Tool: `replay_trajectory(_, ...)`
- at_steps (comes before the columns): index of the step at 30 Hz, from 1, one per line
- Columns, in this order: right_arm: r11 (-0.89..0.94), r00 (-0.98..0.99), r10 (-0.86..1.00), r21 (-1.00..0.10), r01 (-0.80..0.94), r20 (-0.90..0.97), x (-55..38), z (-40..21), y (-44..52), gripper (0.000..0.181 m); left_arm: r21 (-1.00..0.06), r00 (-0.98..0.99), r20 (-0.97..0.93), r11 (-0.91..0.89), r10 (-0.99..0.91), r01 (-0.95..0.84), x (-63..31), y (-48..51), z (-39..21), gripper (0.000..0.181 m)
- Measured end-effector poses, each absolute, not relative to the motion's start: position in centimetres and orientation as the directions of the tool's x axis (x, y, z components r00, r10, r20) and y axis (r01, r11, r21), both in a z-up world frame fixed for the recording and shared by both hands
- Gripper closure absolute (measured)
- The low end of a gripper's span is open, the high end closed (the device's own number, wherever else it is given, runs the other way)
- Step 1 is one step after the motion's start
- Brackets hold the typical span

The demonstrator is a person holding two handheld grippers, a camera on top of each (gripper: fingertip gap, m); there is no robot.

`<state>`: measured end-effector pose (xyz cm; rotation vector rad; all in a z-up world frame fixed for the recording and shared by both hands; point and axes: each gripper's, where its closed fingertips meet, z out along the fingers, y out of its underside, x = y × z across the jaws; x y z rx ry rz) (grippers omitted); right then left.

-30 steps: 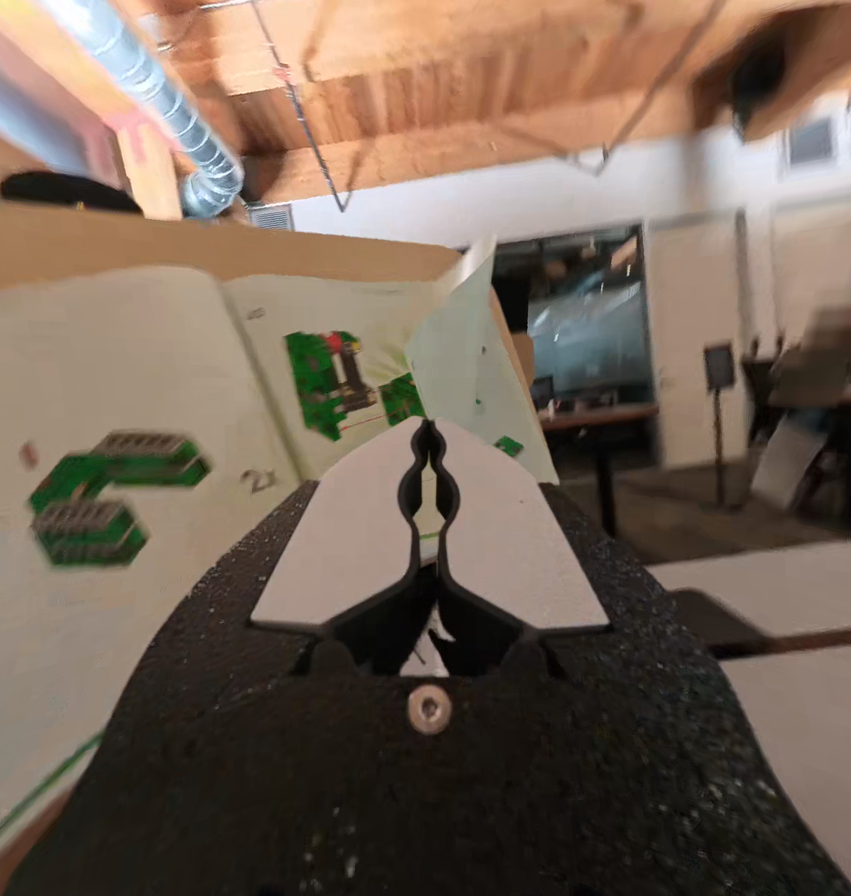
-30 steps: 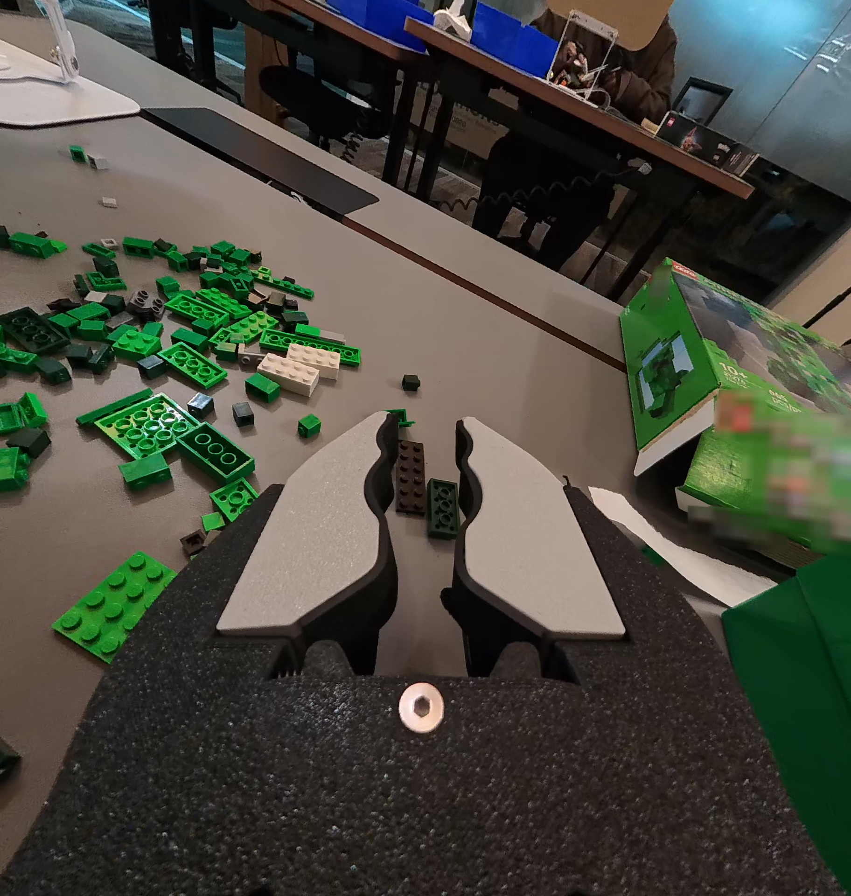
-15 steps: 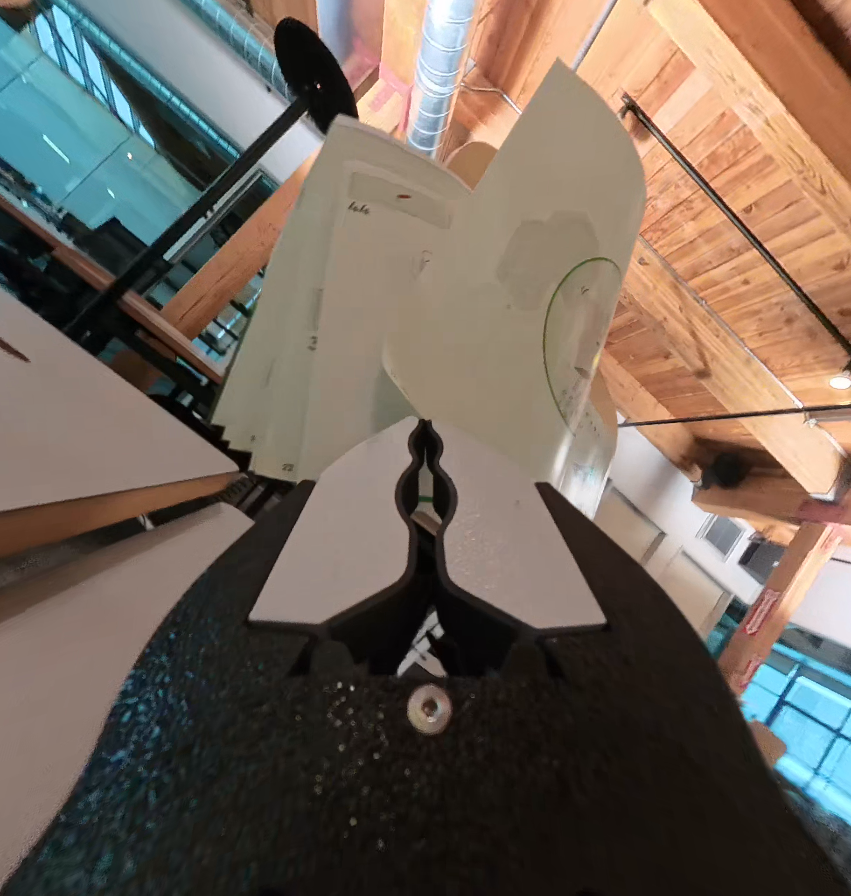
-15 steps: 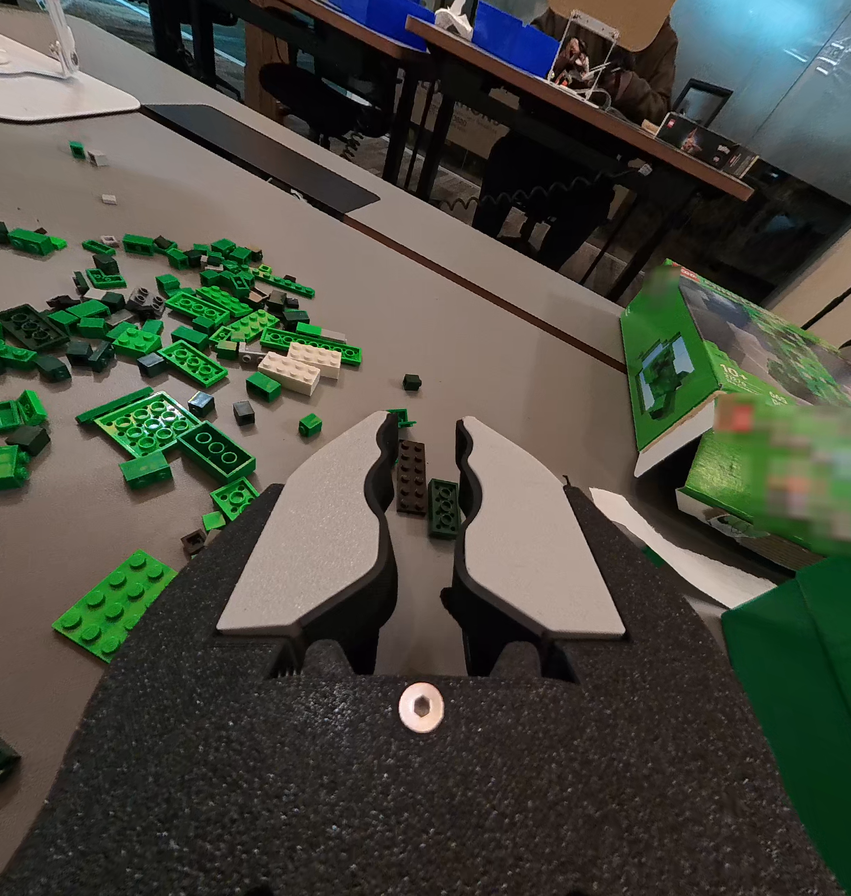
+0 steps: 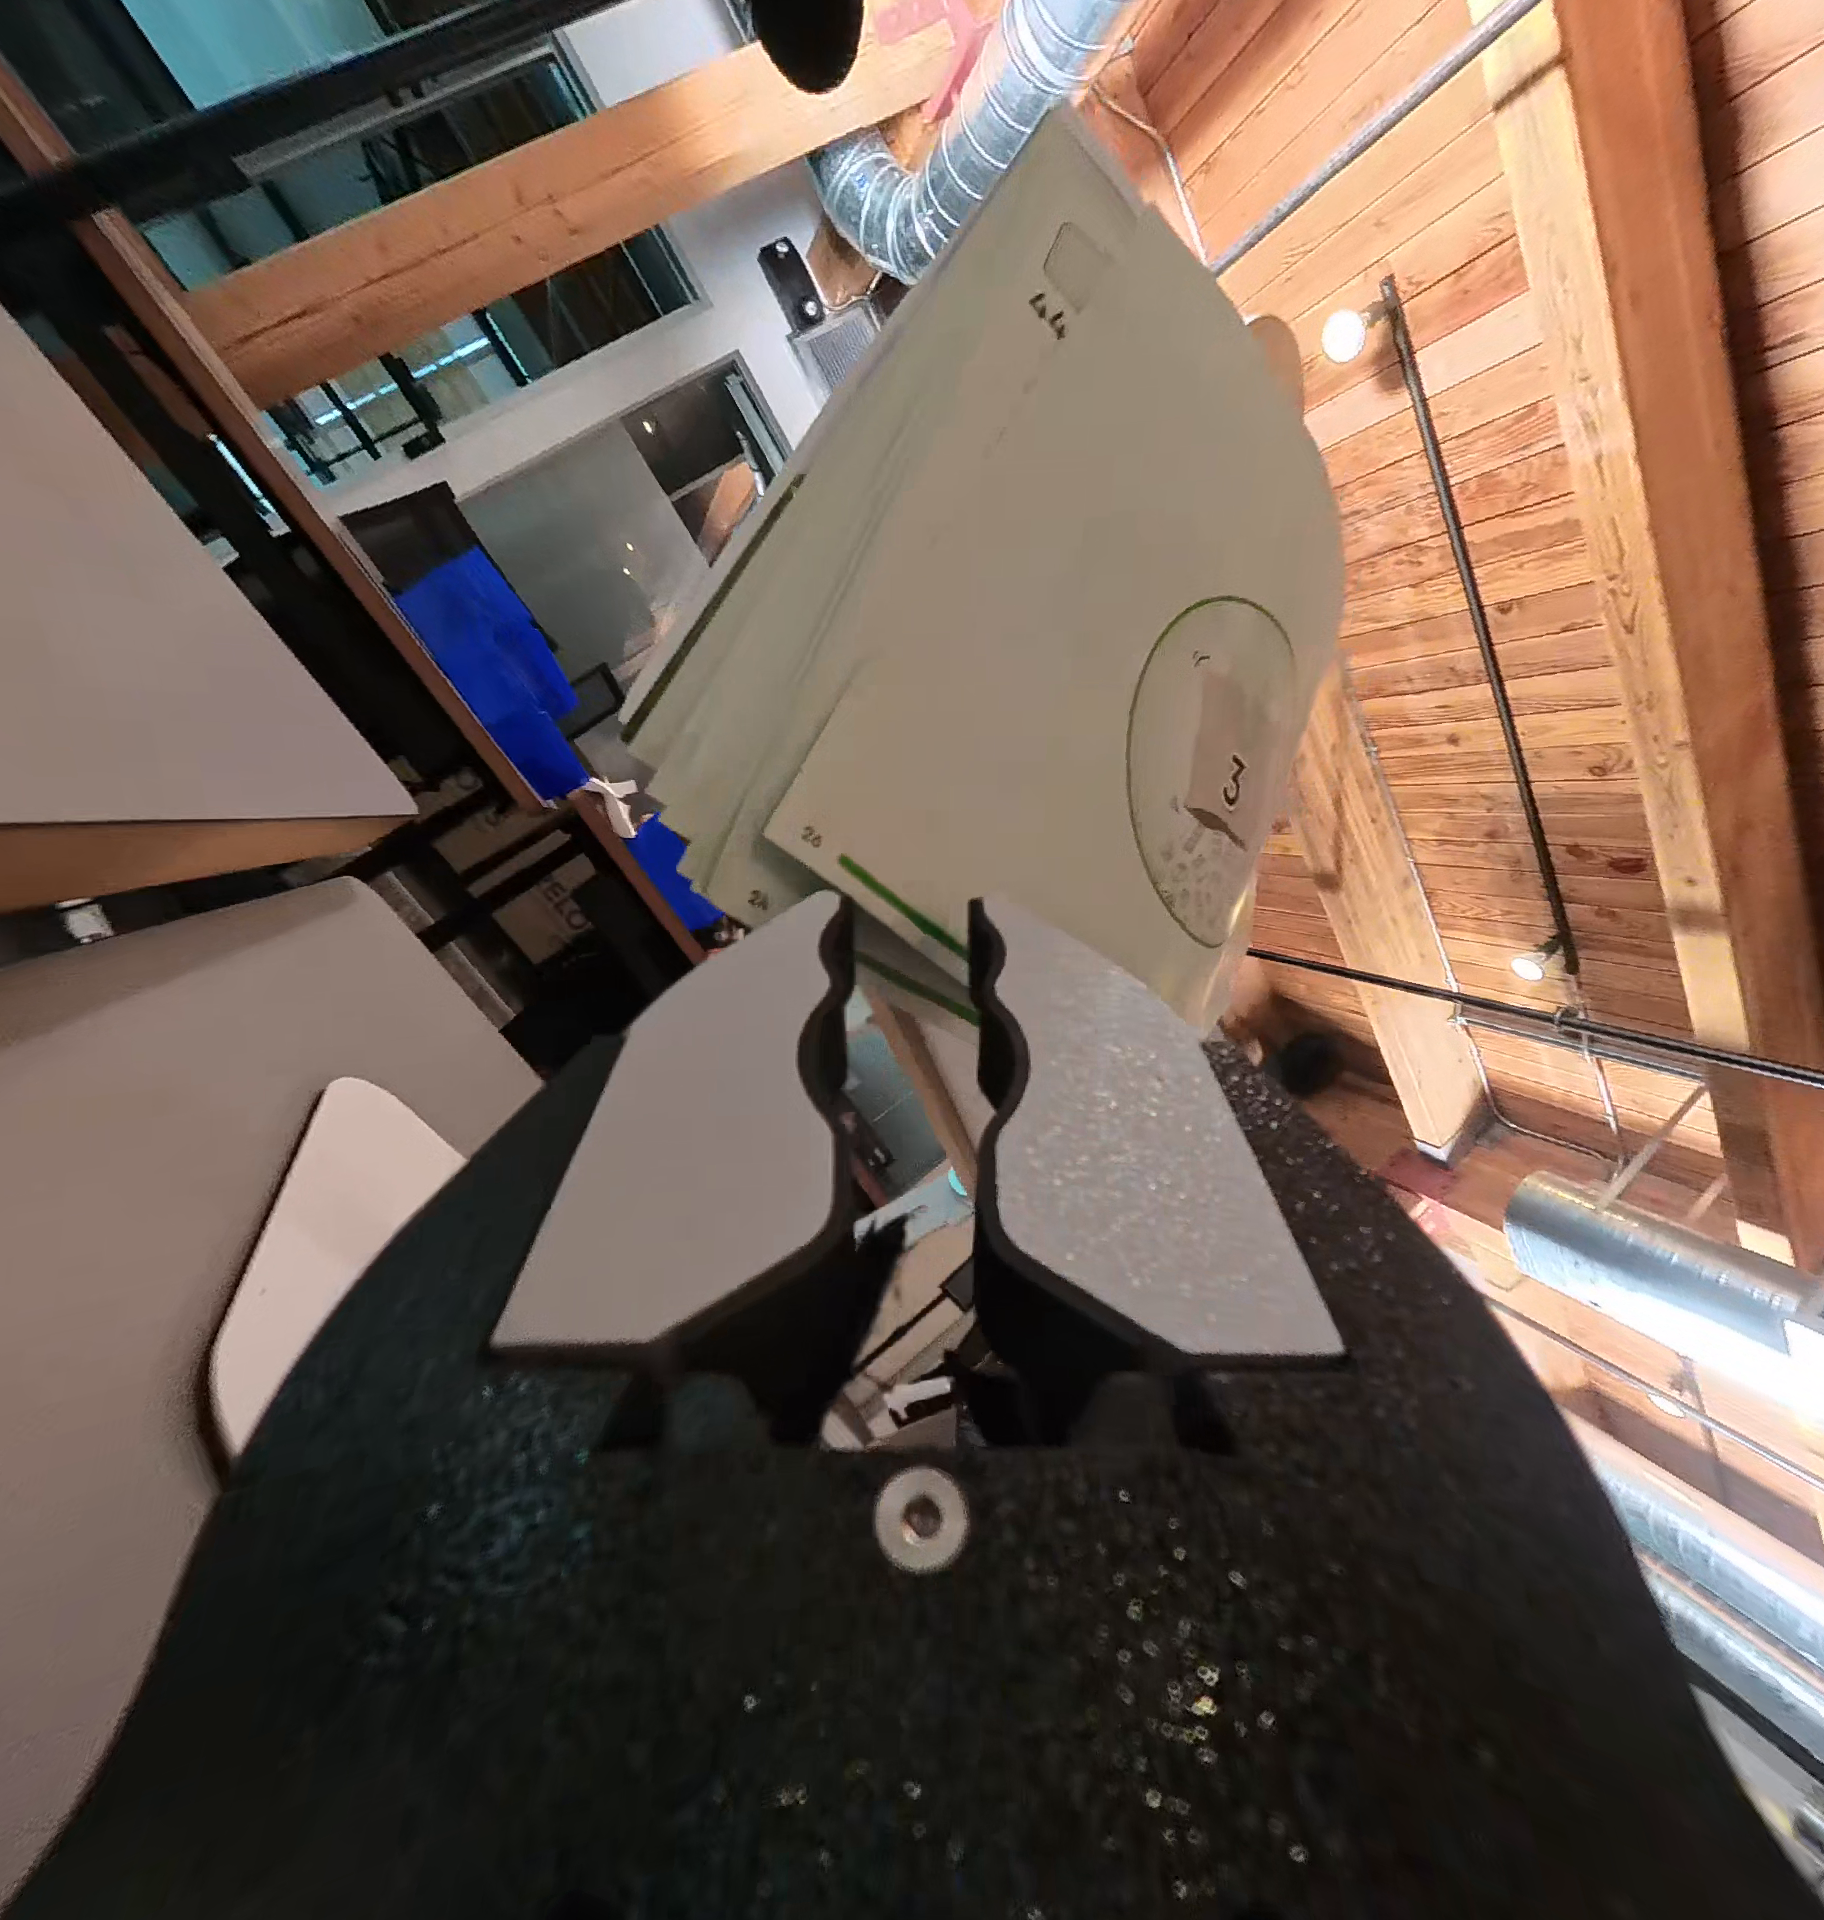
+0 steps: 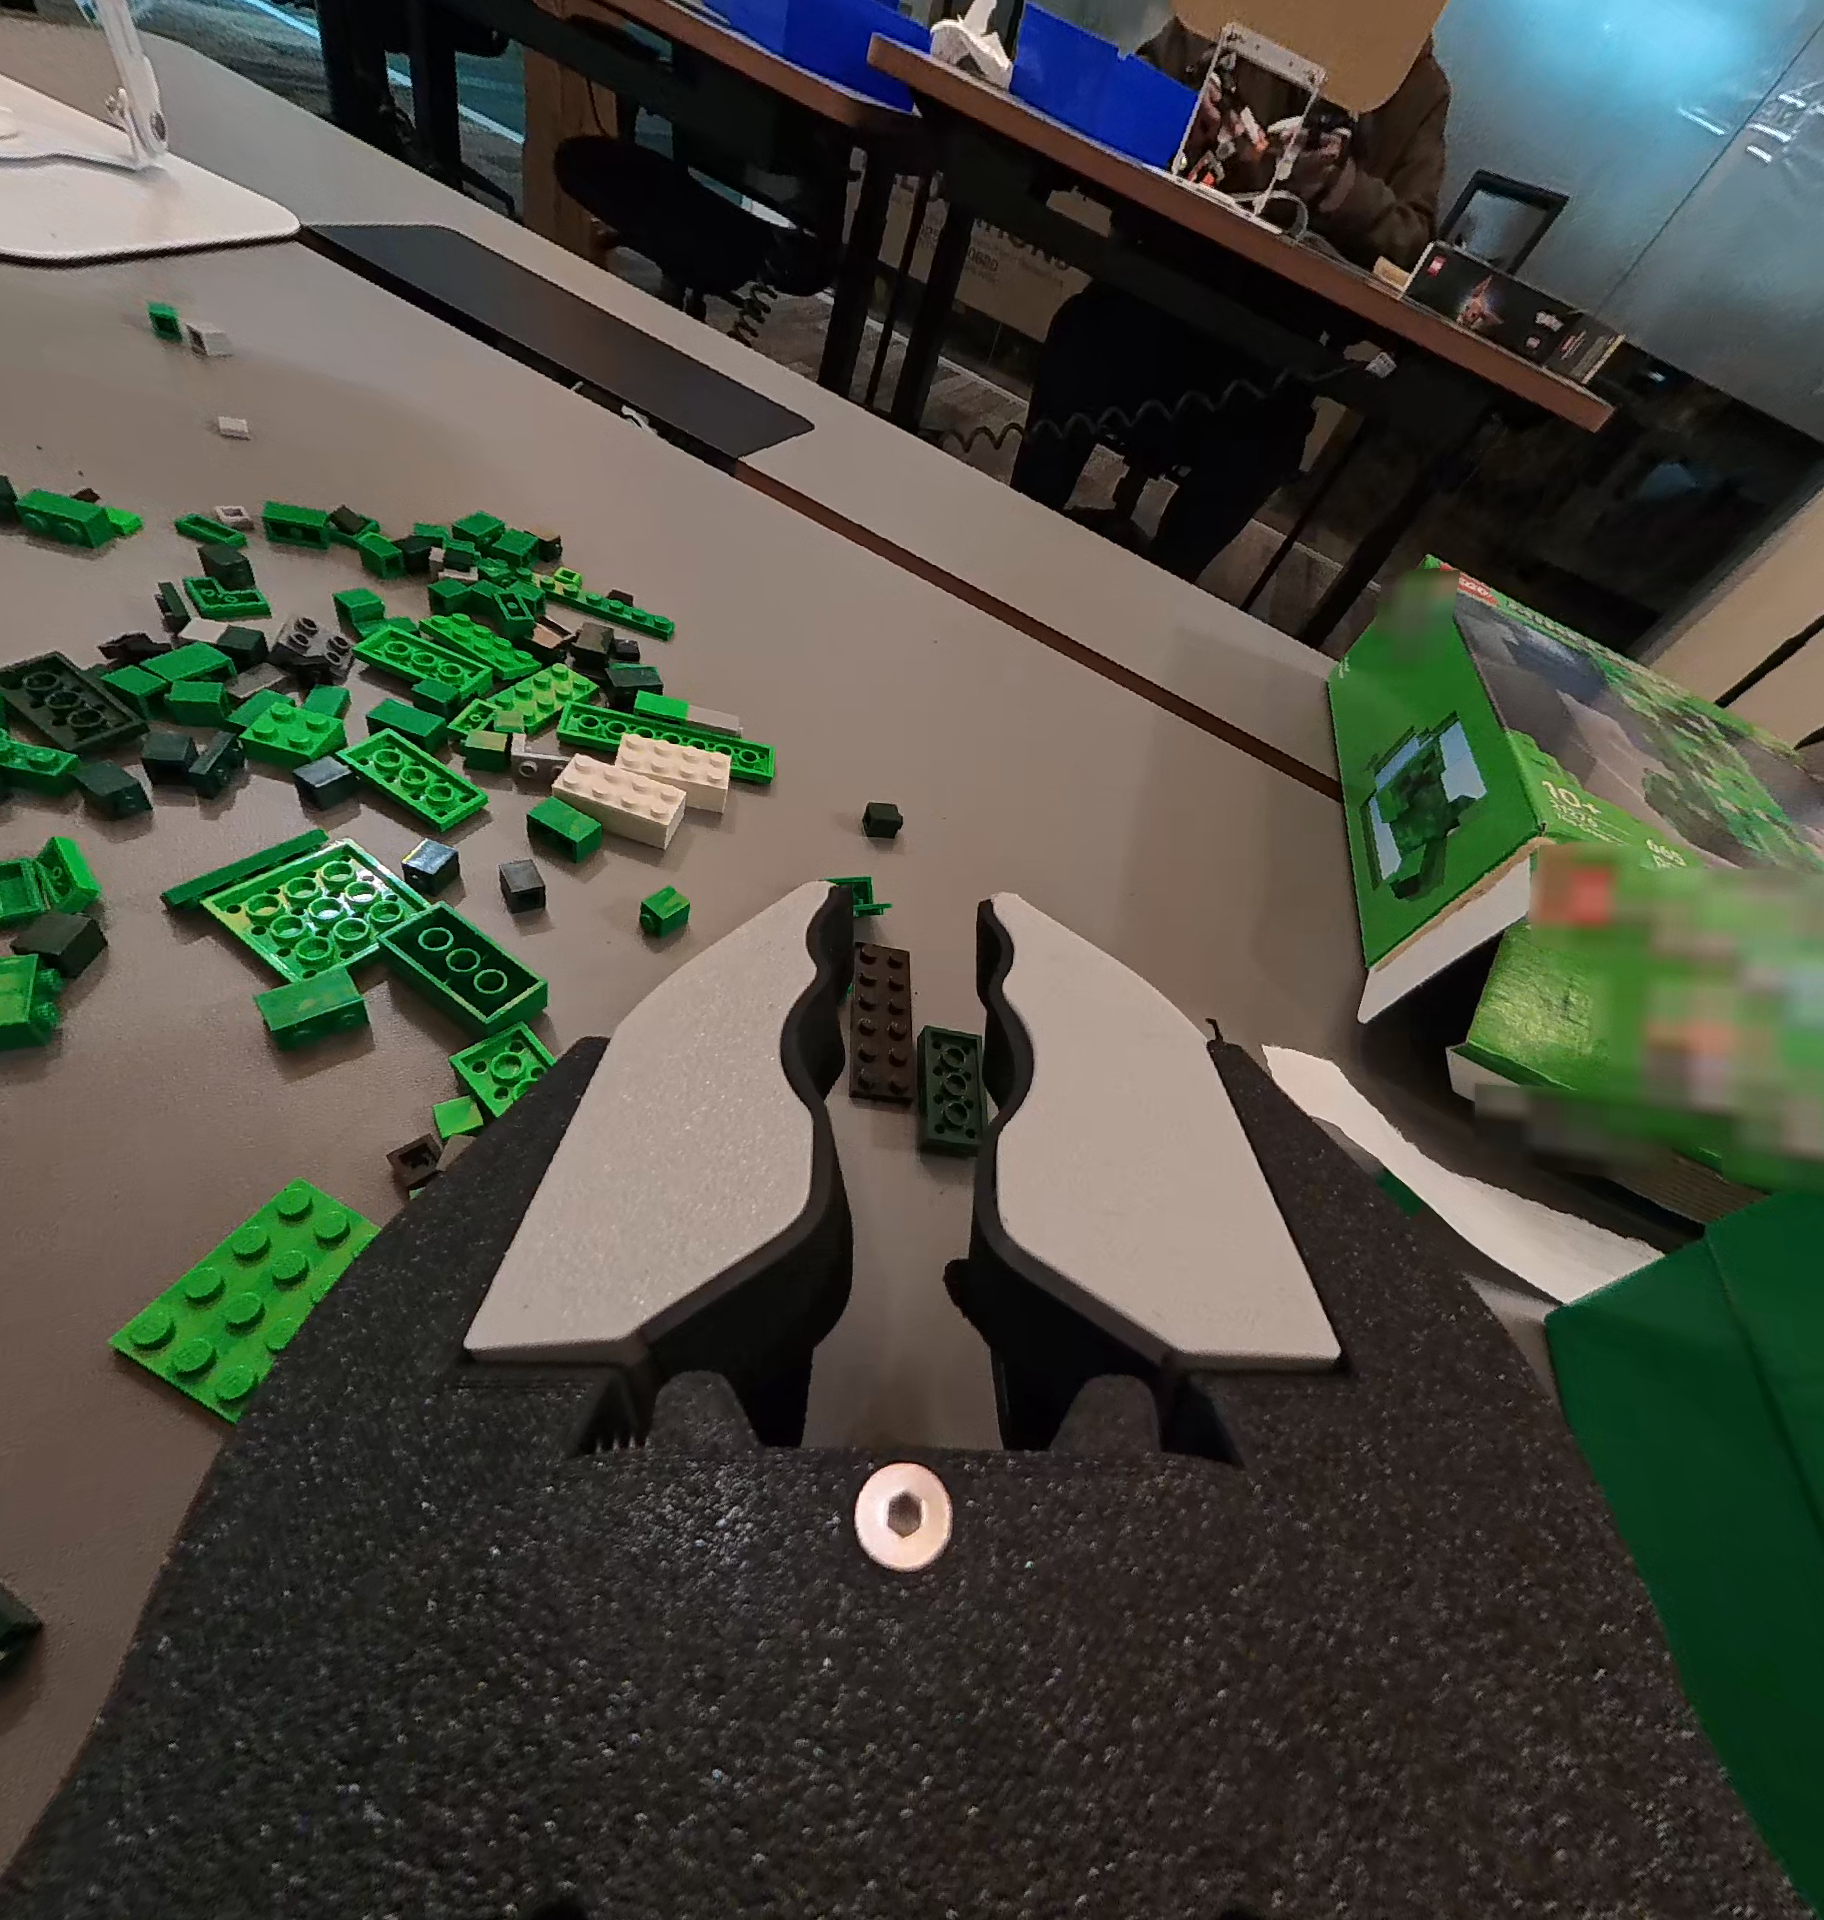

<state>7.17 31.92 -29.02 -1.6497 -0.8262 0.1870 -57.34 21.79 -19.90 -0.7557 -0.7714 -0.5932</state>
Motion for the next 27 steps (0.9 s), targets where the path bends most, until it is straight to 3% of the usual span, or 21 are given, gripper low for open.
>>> replay_trajectory(1,-0.025,0.733,0.604,-0.911,0.411,0.314,7.2,-29.0,31.9,0.159,-0.383,0.584,0.790,0.595,-0.184,0.706,-57.4,21.6,-20.0,0.157)
replay_trajectory(9,-0.010,0.756,0.568,-0.916,0.402,0.325,7.8,-28.5,32.2,0.160,-0.415,0.580,0.812,0.639,-0.060,0.648,-57.7,19.4,-20.8,0.135)
replay_trajectory(12,0.016,0.801,0.504,-0.930,0.367,0.324,8.9,-27.3,32.5,0.159,-0.488,0.632,0.775,0.651,0.016,0.581,-56.8,18.6,-20.6,0.133)
replay_trajectory(19,0.124,0.890,0.316,-0.944,0.305,0.329,12.5,-24.0,32.7,0.159,-0.800,0.886,0.414,0.546,0.206,0.247,-50.0,18.6,-19.1,0.137)
replay_trajectory(23,0.167,0.915,0.239,-0.942,0.290,0.324,14.2,-22.8,32.5,0.161,-0.869,0.942,0.228,0.488,0.246,0.083,-47.1,19.0,-19.5,0.139)
replay_trajectory(27,0.233,0.937,0.148,-0.932,0.278,0.317,15.8,-21.4,32.0,0.161,-0.907,0.963,0.141,0.419,0.230,0.033,-45.4,20.5,-20.6,0.139)
